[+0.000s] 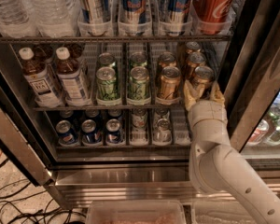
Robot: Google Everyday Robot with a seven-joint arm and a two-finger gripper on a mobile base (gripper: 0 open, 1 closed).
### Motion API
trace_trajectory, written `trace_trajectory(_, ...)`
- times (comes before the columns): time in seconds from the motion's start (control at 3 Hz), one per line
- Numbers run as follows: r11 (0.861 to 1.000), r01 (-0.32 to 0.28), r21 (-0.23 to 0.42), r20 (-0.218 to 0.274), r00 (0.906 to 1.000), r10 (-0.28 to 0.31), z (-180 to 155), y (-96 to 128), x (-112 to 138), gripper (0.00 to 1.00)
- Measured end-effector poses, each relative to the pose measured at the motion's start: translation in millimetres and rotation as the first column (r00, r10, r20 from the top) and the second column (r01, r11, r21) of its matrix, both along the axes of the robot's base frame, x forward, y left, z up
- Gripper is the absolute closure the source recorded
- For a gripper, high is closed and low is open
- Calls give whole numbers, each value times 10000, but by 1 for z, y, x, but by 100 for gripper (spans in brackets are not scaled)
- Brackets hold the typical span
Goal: Pick orange can from middle shelf of fridge
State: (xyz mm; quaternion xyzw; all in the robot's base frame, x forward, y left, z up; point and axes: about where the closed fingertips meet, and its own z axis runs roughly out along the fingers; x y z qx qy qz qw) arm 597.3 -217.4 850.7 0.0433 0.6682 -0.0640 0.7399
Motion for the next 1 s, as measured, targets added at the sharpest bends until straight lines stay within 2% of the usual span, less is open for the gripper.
trace_trajectory(0.67, 9998, -187, 57, -142, 9997, 188, 0, -5, 25, 32)
trace_trajectory(1.0, 9997, -260, 17, -200, 9995, 260, -3, -3, 31, 51)
